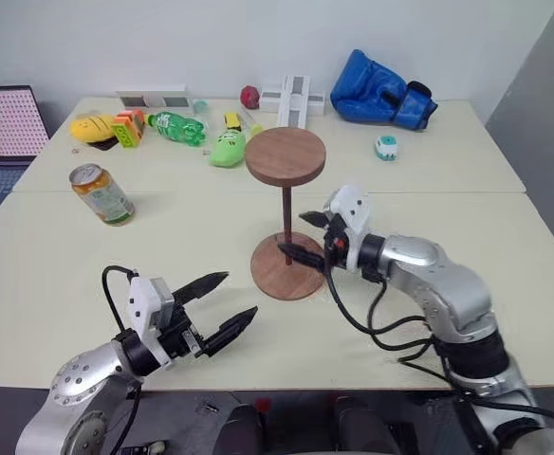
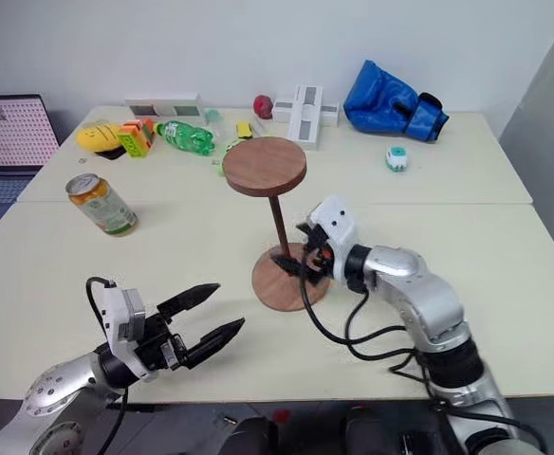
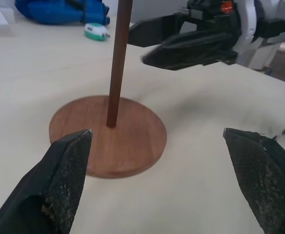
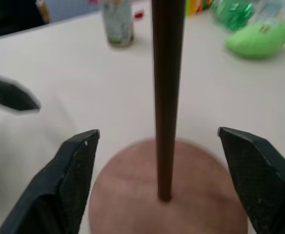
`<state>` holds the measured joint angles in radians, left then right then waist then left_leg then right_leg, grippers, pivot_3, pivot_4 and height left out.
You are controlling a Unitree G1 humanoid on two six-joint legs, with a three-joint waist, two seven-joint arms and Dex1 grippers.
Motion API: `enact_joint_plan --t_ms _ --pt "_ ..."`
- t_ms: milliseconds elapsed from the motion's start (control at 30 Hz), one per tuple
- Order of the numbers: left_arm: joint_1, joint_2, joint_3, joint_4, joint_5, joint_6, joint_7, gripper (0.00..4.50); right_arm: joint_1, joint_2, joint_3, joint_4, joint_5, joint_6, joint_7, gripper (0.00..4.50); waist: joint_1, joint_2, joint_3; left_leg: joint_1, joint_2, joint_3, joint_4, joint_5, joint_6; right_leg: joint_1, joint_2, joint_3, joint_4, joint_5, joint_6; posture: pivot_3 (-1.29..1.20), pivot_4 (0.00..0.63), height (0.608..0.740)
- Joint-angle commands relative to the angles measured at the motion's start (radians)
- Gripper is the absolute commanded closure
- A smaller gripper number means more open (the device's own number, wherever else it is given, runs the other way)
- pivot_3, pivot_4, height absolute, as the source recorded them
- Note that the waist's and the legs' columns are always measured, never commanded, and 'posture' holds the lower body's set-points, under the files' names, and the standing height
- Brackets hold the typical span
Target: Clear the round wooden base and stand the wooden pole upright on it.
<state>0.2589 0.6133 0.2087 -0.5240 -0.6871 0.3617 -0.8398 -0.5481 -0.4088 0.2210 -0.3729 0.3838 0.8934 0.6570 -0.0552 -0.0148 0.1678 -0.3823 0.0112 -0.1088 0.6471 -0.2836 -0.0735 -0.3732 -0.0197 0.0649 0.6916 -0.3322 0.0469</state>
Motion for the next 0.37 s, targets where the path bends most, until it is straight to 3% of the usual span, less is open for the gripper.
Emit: enact_joint_plan --t_ms 33,233,367 --pt "-0.085 0.095 0.073 0.073 -0.058 0.065 -0.060 0.00 0.003 -0.089 -0.024 -0.049 0.017 -0.014 0.069 0.02 0.000 0.000 0.000 0.000 0.000 0.000 0.000 0.000 0.000 0.000 0.000 0.000 0.000 0.000 0.000 0.00 0.150 0.740" --pt "-0.321 0.246 0.027 0.265 0.038 0.171 -0.057 0.00 0.085 -0.199 -0.086 -0.026 0.003 -0.118 0.123 0.02 0.004 -0.003 0.003 -0.001 0.000 -0.002 0.000 0.000 0.000 0.000 0.001 -0.003 -0.001 0.000 0.000 0.00 0.150 0.740" --pt "-0.411 0.303 -0.043 0.396 0.128 0.137 -0.141 0.00 0.162 -0.219 -0.160 -0.058 0.034 -0.140 0.120 0.02 0.000 -0.003 0.003 -0.001 -0.001 0.001 -0.002 0.000 0.000 0.000 0.000 -0.001 -0.005 0.000 0.000 0.00 0.150 0.740"
